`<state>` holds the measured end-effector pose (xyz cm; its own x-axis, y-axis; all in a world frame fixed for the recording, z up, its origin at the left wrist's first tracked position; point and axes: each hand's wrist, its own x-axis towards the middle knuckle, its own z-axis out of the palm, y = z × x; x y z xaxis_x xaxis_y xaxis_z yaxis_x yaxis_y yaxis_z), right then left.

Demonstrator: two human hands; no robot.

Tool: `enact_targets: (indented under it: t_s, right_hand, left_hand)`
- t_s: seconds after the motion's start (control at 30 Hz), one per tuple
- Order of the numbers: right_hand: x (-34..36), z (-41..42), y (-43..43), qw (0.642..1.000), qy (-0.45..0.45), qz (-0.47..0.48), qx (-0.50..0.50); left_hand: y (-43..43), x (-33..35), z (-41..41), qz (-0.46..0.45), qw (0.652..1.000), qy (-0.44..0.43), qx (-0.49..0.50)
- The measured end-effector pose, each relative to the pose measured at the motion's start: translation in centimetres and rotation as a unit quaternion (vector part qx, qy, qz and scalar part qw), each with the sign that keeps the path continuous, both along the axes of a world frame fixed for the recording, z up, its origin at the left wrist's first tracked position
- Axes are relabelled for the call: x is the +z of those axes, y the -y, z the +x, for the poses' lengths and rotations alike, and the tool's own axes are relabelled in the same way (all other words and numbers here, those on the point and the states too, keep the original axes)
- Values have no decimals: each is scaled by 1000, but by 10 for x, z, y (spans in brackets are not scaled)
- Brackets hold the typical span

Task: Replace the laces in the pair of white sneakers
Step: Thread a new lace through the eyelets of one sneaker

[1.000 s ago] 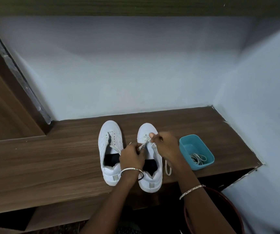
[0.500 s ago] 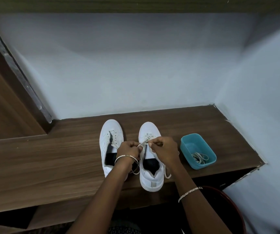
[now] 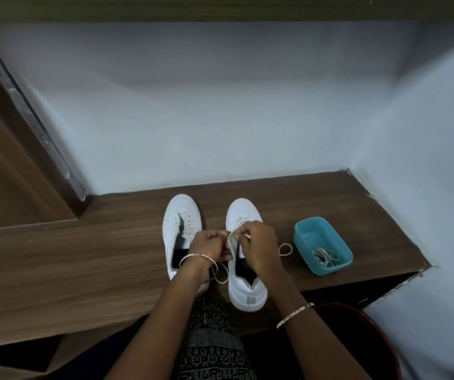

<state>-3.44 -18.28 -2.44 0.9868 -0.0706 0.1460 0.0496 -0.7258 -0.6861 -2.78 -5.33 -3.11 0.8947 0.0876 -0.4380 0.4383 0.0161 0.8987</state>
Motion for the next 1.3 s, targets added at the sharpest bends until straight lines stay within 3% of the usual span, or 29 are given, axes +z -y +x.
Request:
enact_targets:
  t_s: [0.17, 0.4, 0.47, 0.53, 0.63, 0.73, 0.83, 0.9, 0.97, 1.07, 1.2, 1.3]
  right_hand:
    - [-4, -2, 2, 998, 31, 44, -46]
    - [0, 6, 19, 994, -10, 108, 28]
    - [1, 5, 21, 994, -1, 108, 26]
    - [1, 5, 22, 995, 19, 97, -7]
    - [3, 1, 24, 992, 48, 109, -48]
    - [18, -4, 21, 988, 29, 151, 15]
    - [29, -3, 10, 988, 23, 107, 111]
    - [33, -2, 6, 988, 69, 92, 103]
    - [42, -3, 10, 984, 80, 144, 67]
    - [70, -12, 17, 959, 70, 266, 71]
    - [101, -24, 22, 895, 39, 432, 109]
    - [116, -30, 35, 795, 4, 598, 100]
  left_hand:
    - [-1, 0, 4, 23, 999, -8, -38]
    - [4, -4, 7, 107, 993, 26, -38]
    - [4, 0, 7, 232, 967, 92, -58]
    - [4, 2, 5, 360, 911, 187, -68]
    - [1, 9, 4, 393, 882, 257, -31]
    - [-3, 25, 7, 344, 886, 312, -5]
    - [4, 54, 4, 183, 931, 315, 5]
    - [8, 70, -1, 62, 947, 315, -8]
    - [8, 75, -4, -9, 947, 321, -12]
    - [5, 53, -2, -10, 956, 287, -61]
    - [17, 23, -8, 191, 913, 274, -233]
    - [19, 26, -7, 290, 890, 294, -191]
